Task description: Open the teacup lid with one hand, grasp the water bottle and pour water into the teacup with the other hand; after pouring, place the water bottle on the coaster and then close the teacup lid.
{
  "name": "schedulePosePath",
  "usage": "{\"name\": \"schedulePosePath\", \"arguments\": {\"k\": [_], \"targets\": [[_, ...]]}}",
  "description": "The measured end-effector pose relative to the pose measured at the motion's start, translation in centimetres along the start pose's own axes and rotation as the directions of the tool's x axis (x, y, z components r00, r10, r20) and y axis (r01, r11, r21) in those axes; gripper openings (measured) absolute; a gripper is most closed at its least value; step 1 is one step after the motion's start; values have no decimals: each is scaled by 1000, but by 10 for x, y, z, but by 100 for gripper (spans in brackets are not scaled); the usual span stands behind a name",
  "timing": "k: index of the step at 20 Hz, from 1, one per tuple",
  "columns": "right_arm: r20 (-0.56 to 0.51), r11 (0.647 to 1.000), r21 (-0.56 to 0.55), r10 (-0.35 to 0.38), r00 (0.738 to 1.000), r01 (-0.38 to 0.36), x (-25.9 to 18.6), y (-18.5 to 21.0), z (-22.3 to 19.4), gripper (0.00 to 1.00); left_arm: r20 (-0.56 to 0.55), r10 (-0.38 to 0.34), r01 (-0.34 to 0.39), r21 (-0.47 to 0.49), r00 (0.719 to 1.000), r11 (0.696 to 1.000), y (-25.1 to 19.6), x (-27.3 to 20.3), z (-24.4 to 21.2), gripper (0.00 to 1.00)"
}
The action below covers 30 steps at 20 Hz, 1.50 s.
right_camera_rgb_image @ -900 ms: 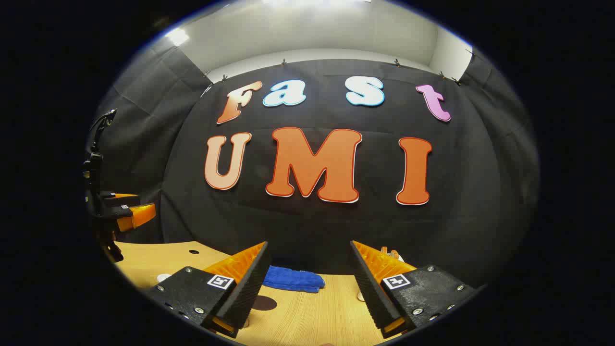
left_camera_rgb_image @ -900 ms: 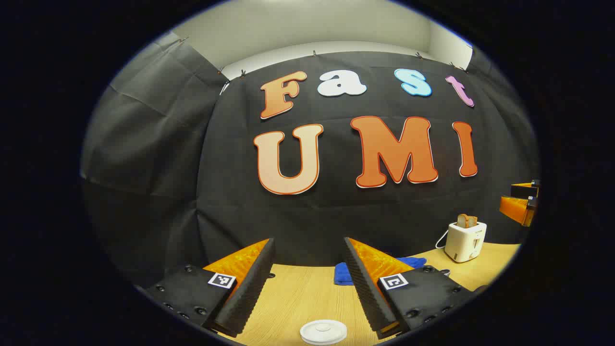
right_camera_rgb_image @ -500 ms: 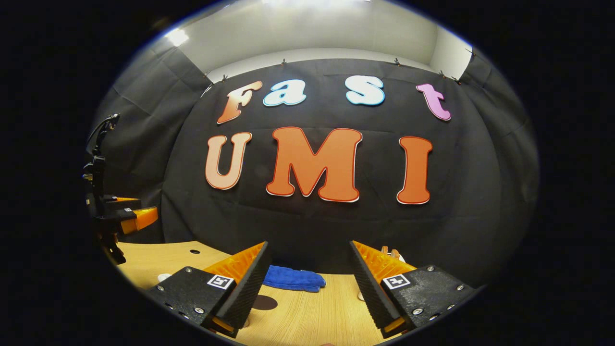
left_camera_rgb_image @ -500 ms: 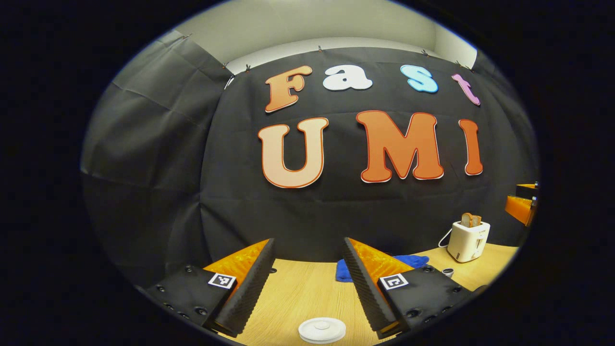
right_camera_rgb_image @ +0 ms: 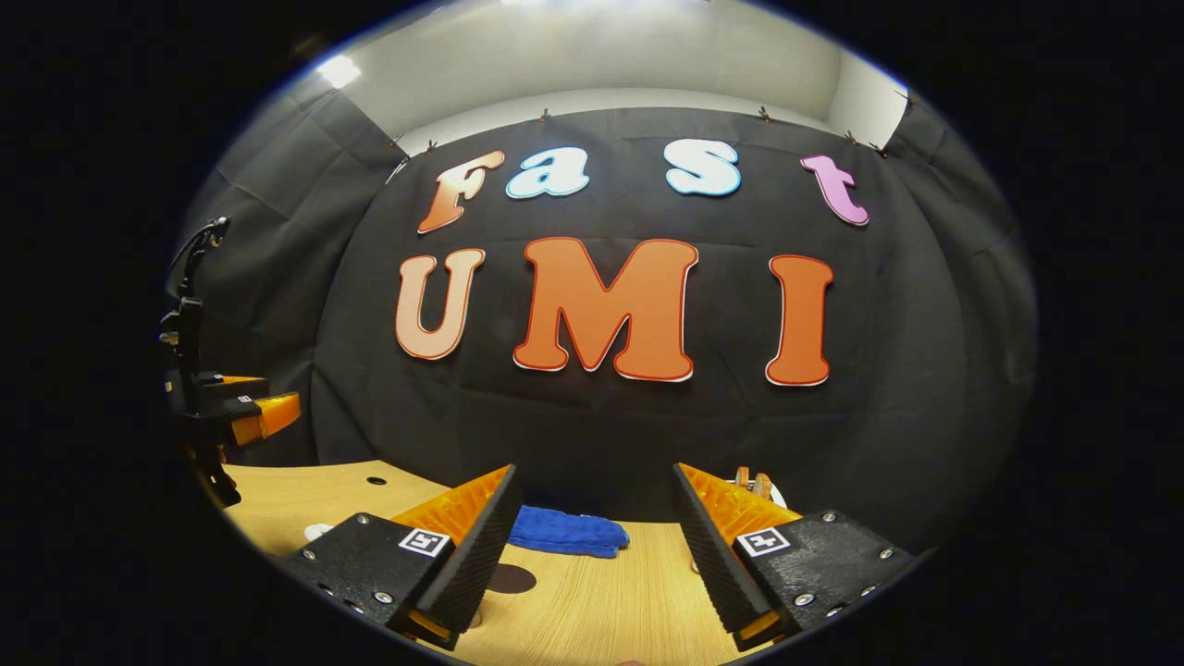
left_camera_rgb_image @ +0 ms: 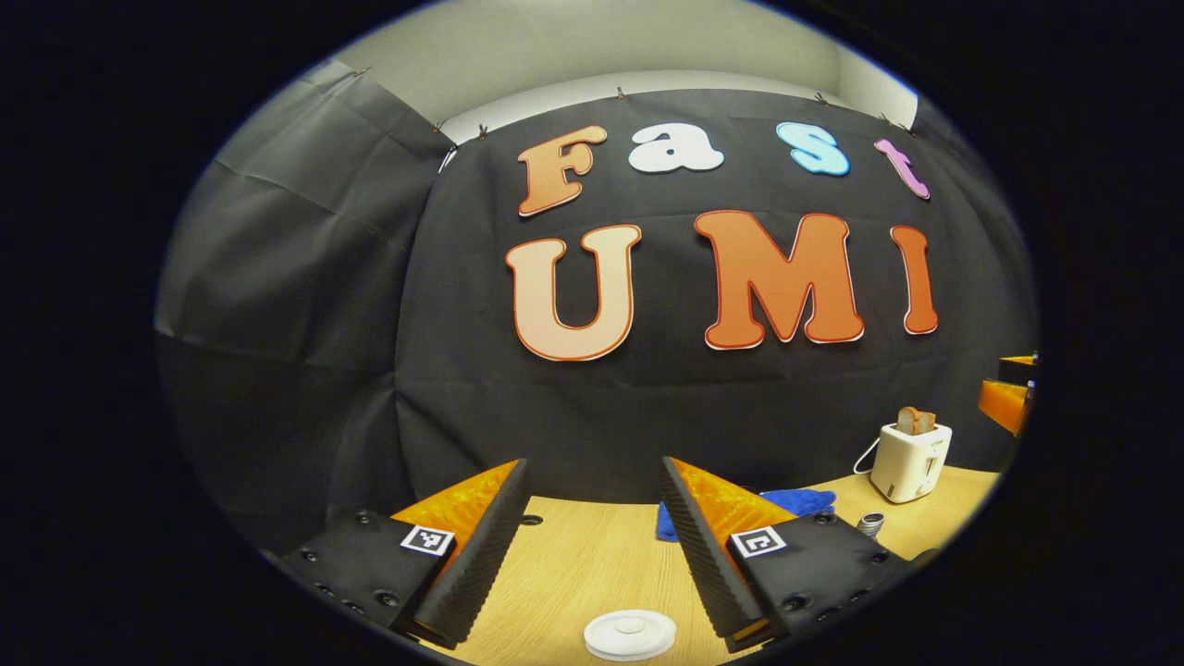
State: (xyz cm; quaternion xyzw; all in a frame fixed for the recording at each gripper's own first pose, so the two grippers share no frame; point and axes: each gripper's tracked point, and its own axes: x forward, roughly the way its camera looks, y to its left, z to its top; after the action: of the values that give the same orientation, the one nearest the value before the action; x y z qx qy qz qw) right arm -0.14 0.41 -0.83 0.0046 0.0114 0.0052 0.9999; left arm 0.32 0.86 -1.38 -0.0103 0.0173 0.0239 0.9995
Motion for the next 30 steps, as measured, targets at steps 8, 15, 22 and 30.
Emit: {"name": "schedulePosePath", "arguments": {"k": [8,15,22,30], "targets": [[-60,999,25,45,997,-44,-4,16,-26,97,-54,-43,42,-5,998,999,-6,-2,-23,93],[-137,989,58,141,980,-134,-9,48,-63,97,-133,-81,83,8,988,997,-13,-4,-58,94],[-223,971,97,235,946,-218,-17,79,-104,97,-245,-135,145,26,960,989,-26,-9,-103,93],[-309,951,118,309,899,-286,-22,108,-139,97,-354,-144,163,25,924,986,-29,-11,-148,93]]}}
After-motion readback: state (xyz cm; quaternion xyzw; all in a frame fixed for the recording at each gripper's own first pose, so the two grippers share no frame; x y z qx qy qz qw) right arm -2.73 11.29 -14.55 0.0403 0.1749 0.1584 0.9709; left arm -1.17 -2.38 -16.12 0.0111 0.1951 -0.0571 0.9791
